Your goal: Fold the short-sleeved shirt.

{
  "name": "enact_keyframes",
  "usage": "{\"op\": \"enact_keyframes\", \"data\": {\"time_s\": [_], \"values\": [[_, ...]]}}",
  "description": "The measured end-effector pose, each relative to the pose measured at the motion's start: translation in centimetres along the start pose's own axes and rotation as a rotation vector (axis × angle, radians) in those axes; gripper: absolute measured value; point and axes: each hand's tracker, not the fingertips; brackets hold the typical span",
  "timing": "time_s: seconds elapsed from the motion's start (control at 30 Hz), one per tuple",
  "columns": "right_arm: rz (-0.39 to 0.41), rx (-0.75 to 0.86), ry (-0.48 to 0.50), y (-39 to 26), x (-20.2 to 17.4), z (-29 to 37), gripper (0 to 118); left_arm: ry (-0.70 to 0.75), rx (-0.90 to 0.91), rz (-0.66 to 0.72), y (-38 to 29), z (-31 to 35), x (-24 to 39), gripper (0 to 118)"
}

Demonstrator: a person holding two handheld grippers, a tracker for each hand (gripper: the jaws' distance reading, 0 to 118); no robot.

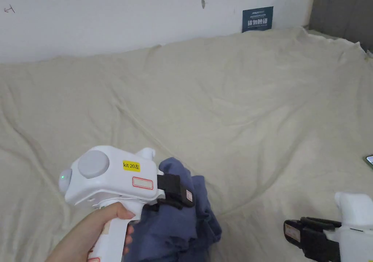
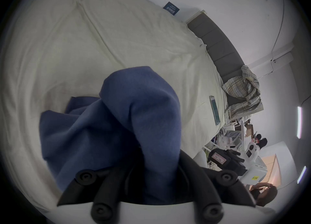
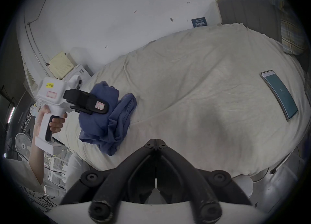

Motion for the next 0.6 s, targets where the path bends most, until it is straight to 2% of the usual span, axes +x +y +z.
{"op": "enact_keyframes", "data": {"time_s": [0.07,0.1,0.13,0.17,0.2,0.3,0.43,0.5,0.53,0.6], "values": [[-0.002,-0.003,-0.006,0.0,0.2,0.1,0,-0.025,0.004,0.036,0.1,0.0,-0.1,73],[-0.004,-0.004,-0.011,0.0,0.3,0.0,0,-0.081,0.009,0.042,0.1,0.1,0.0,92],[-0.009,-0.002,-0.016,-0.1,0.4,-0.1,0,-0.141,0.026,0.064,0.0,0.3,0.1,99],[-0.017,0.001,-0.014,-0.1,0.5,-0.2,0,-0.175,0.026,0.069,-0.1,0.4,0.2,99],[-0.031,0.002,-0.007,-0.1,0.6,-0.4,0,-0.202,0.026,0.069,-0.1,0.7,0.7,116],[-0.048,0.004,0.018,-0.2,0.2,-0.6,0,-0.18,0.048,0.009,0.0,2.2,1.8,118],[-0.016,-0.003,0.021,-0.1,-0.6,-0.8,0,-0.084,0.124,-0.072,-0.8,4.5,2.3,118],[-0.01,-0.002,0.024,0.0,-0.7,-0.8,0,-0.043,0.154,-0.047,-1.5,5.6,2.0,117],[-0.007,-0.002,0.025,0.0,-0.8,-0.9,0,-0.034,0.185,-0.027,-1.8,6.3,1.5,107],[-0.006,0.004,0.027,0.0,-0.8,-0.8,0,0.005,0.216,0.008,-2.2,7.2,0.4,74]]}}
